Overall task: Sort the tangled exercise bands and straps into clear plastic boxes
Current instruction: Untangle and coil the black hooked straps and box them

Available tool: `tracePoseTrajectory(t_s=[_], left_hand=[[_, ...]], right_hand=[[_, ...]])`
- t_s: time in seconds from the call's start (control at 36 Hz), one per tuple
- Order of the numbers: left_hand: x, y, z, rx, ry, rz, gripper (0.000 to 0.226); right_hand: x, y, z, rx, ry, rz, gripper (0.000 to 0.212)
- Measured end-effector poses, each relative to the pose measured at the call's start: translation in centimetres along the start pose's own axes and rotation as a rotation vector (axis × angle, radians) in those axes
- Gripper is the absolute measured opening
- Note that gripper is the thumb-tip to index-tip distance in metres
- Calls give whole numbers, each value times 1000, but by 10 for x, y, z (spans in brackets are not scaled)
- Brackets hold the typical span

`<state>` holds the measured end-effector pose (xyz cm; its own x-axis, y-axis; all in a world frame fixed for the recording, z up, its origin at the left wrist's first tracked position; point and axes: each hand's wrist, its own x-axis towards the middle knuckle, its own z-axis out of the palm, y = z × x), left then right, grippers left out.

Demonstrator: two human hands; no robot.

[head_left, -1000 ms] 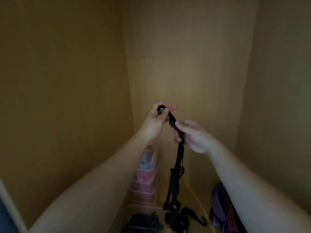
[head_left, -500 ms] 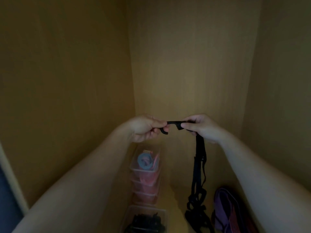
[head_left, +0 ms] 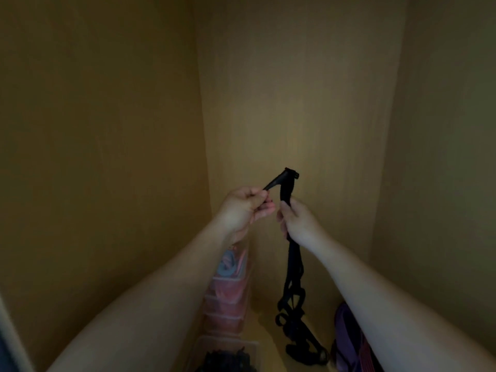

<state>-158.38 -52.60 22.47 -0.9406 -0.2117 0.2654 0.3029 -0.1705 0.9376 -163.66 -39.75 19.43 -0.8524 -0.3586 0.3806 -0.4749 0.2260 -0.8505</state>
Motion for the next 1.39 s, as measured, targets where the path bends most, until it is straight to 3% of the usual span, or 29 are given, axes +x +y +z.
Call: tracePoseTrajectory(t_s=[0.11,0.22,0.31,0.36,0.47,0.53,0.61,0.67,0.72,0.81,0.89,1.0,1.08,1.17,1.28,1.39], left_hand=[[4,-14,-5,444,23,222,20],[4,-20,-8,858,-13,466,10],[3,-25,-8,977,-69,639,15],[1,-26,-8,1058,-54,630,17],[-1,-38,-11,999,-82,735,18],[-6,-39,-13,867,-57,679,25],[-8,-35,-13,630,2,314,53],[-7,-34,-11,492,-41,178,38],[-6,-34,-11,463,-34,181,21],[-7,-40,-12,506,37,226,22],[-8,-44,-13,707,98,324,11],[-12,-45,-17,989,116,452,12],[-15,-48,-15,1103,90,541,12],[-18,-52,-12,1092,42,576,9],[-24,-49,-10,636,-110,174,12],[-20,-44,-9,319,-176,-76,33]], right_hand=[[-2,-13,-5,165,-126,98,24],[-3,-15,-10,291,-49,238,47],[-4,-12,-8,291,29,201,48],[-5,-8,-6,278,54,177,44],[-6,-5,-7,294,39,166,41],[-6,-3,-10,301,26,143,38],[-8,2,-14,272,-38,110,38],[-9,3,-13,243,-65,95,39],[-11,3,-12,215,-74,100,40],[-15,2,-12,236,-100,162,38],[-19,3,-13,231,-143,187,41],[-21,4,-12,242,-163,229,60],[-21,2,-9,292,-64,291,61],[-22,6,-8,341,32,260,48],[-25,13,-17,337,-6,174,43],[-28,20,-25,377,-141,148,36]])
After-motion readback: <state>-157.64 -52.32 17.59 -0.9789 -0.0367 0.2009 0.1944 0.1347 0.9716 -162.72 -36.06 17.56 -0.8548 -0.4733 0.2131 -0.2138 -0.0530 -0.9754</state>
